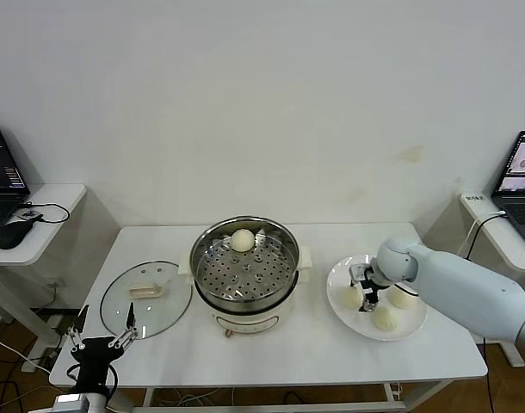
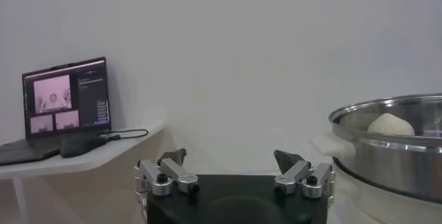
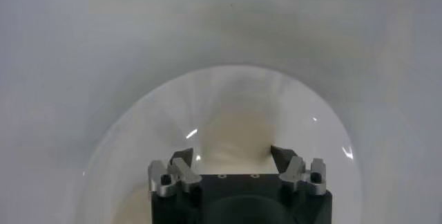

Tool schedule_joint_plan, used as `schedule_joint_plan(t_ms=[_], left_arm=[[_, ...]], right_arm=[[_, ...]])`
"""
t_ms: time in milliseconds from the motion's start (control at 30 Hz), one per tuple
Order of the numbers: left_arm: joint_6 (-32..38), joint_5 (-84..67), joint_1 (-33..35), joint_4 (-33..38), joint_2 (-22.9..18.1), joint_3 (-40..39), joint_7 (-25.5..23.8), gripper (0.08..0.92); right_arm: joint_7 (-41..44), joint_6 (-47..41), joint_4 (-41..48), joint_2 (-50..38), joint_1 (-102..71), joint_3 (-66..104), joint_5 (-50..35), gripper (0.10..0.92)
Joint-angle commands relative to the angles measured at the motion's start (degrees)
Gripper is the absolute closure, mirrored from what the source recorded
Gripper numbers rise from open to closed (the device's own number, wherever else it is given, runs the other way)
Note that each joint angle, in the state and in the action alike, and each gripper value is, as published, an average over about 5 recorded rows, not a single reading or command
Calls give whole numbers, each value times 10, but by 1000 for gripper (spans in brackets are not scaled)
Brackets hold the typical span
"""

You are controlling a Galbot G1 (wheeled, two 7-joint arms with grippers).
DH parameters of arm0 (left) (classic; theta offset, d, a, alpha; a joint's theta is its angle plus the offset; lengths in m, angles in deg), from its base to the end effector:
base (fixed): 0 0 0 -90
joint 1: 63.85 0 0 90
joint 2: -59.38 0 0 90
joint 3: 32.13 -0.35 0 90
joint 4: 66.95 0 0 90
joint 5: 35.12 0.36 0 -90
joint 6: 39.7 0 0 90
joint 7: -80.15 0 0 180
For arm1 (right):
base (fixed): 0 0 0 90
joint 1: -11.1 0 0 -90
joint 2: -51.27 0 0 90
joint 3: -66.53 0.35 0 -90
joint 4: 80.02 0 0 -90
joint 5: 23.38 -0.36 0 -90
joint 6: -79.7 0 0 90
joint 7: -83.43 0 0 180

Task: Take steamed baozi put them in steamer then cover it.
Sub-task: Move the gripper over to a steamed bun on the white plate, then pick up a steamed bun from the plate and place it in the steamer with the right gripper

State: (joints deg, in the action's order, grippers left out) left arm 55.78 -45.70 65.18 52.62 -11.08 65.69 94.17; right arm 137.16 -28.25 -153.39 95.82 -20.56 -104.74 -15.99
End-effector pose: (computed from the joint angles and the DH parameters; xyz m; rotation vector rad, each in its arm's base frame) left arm 0.1477 0.0978 -0.3104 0.2625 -3.0889 -0.2717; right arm 0.5048 -0.0837 -0.2498 1.2480 -1.3745 1.4695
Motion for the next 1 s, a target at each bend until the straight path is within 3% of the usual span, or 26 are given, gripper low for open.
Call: schedule_joint_plan(t_ms=[33,400,667,1000], left_arm=[[0,0,0,0,0,0,0,177],[1,0,-2,2,1,-1,1,177],[-1,0,-7,7,6,-1,1,177],[0,-4,-8,13,12,2,1,177]], right_arm=[[0,4,10,5,-8,8,4,385],[15,2,-34,-30,89,-14,-35,556],[22,-12,-82,-42,286,-97,-144,520],[-29,-92,-132,65,442,-165,-337,509]])
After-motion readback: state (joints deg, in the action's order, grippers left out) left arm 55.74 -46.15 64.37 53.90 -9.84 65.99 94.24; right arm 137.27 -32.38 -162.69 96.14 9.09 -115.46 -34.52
